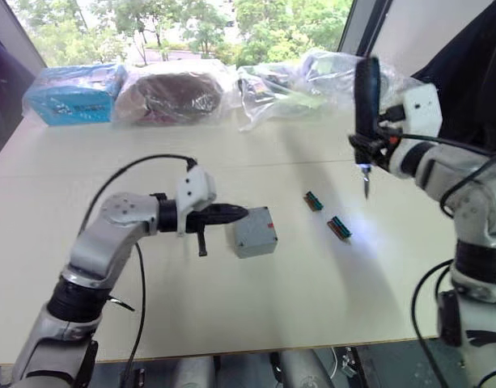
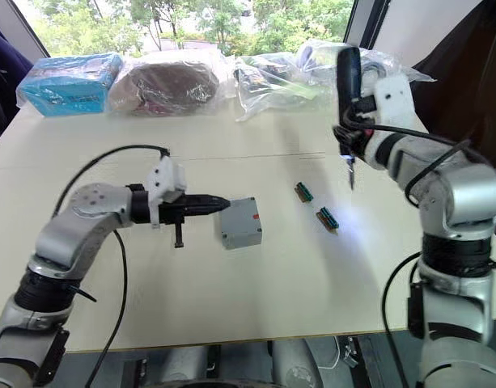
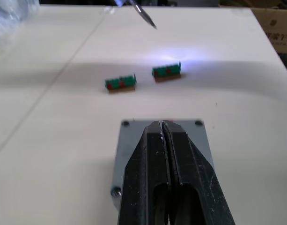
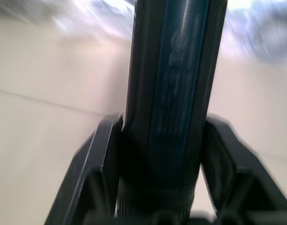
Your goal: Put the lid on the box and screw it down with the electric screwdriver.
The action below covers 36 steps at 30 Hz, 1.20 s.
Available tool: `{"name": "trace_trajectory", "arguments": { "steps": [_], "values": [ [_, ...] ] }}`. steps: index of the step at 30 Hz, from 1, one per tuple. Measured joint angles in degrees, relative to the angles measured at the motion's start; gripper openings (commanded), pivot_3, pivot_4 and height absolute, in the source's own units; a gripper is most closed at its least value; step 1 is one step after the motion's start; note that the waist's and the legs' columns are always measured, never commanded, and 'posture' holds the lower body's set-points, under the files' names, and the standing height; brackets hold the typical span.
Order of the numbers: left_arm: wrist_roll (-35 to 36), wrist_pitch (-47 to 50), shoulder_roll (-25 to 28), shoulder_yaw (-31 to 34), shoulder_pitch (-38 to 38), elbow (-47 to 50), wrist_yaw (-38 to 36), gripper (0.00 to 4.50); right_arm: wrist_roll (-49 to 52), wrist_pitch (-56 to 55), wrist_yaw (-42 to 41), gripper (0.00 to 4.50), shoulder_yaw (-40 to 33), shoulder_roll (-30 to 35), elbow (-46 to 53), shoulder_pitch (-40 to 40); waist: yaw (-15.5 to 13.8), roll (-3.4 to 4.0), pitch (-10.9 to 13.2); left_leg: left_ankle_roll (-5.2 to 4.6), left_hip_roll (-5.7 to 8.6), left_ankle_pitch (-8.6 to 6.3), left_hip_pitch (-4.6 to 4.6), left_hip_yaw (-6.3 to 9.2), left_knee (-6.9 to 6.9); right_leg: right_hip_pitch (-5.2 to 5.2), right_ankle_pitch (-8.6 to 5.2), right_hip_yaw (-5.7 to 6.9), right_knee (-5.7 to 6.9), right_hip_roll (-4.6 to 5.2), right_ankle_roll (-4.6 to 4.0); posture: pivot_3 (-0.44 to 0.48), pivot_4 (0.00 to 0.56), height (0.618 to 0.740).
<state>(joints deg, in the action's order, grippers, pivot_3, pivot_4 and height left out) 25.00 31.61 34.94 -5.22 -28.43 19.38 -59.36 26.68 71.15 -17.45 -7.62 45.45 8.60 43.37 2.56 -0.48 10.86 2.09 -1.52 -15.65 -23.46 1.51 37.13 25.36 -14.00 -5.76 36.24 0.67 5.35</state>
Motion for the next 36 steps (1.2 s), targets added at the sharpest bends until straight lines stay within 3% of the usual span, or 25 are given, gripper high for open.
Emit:
{"name": "trace_trajectory", "arguments": {
  "steps": [5, 15, 17, 18, 22, 29, 32, 36],
  "values": [
    [2.6, 2.5, 1.5, 0.9, -0.6, 2.3, 0.8, 0.00, -1.0, 5.4, -7.2, 1.83, 7.8, 7.4, -7.8, 1.8, 0.3, -0.03, 0.1, -0.03, -0.04, -0.02, 0.03, 0.01, -0.01, 0.00, 0.00, -0.01, -0.01, -0.06, 0.00, 0.000, 0.150, 0.740],
    [6.4, 5.7, 3.3, 2.8, -0.6, 5.4, 2.3, 0.00, -3.5, 8.7, -10.0, 1.83, 11.9, 2.8, -22.9, 3.2, 0.1, -0.03, 0.1, -0.02, -0.03, -0.01, 0.02, -0.10, 0.20, -0.03, 0.02, -0.09, 0.02, -0.05, 0.03, 0.000, 0.150, 0.740],
    [7.5, 6.8, 3.4, 3.4, -0.6, 5.5, 2.7, 0.00, -4.1, 8.6, -10.0, 2.83, 11.9, 2.1, -23.9, 3.6, 0.1, -0.05, 0.1, -0.02, -0.03, -0.01, 0.03, -0.10, 0.21, -0.04, 0.02, -0.09, 0.03, -0.05, 0.04, 0.000, 0.150, 0.740],
    [8.1, 7.1, 3.5, 3.8, -0.6, 5.5, 2.8, 0.00, -4.4, 8.6, -10.0, 2.96, 11.9, 1.8, -24.3, 3.8, 0.1, -0.06, 0.0, -0.02, -0.03, -0.01, 0.03, -0.09, 0.21, -0.04, 0.02, -0.08, 0.03, -0.05, 0.04, 0.000, 0.150, 0.740],
    [8.4, 7.9, 4.6, 4.0, -0.9, 5.7, 3.1, 0.00, -4.8, 9.4, -10.3, 4.42, 11.6, 0.7, -24.8, 4.2, 0.1, -0.07, 0.0, -0.02, -0.02, -0.01, 0.06, -0.08, 0.28, -0.11, 0.02, -0.08, 0.06, -0.05, 0.04, 0.000, 0.150, 0.740],
    [9.5, 8.6, 6.2, 4.0, -0.7, 5.8, 3.2, 0.00, -5.1, 9.5, -12.4, 4.47, 11.7, 2.0, -21.3, 4.1, 0.0, -0.01, 0.1, -0.02, -0.01, -0.01, 0.04, -0.08, 0.38, -0.11, 0.05, -0.09, 0.11, -0.05, 0.07, 0.000, 0.150, 0.740],
    [9.2, 9.2, 10.6, 4.8, 2.1, 5.7, 3.0, 0.00, -4.0, 3.7, -18.7, 4.47, 11.0, 10.6, -9.5, 3.5, 0.0, 0.05, 0.1, -0.02, -0.03, -0.01, 0.06, -0.06, 0.26, -0.06, 0.04, -0.07, 0.12, -0.05, 0.08, 0.000, 0.150, 0.740],
    [9.0, 9.5, 15.1, 6.9, 6.9, 5.5, 1.6, 0.97, 3.6, 2.0, -27.4, 4.50, 2.0, 14.2, 1.6, 0.4, 0.2, -0.07, 0.1, -0.04, -0.12, -0.02, 0.10, -0.01, 0.14, -0.07, 0.03, 0.03, 0.09, -0.12, 0.07, 0.000, 0.150, 0.740]
  ]
}}
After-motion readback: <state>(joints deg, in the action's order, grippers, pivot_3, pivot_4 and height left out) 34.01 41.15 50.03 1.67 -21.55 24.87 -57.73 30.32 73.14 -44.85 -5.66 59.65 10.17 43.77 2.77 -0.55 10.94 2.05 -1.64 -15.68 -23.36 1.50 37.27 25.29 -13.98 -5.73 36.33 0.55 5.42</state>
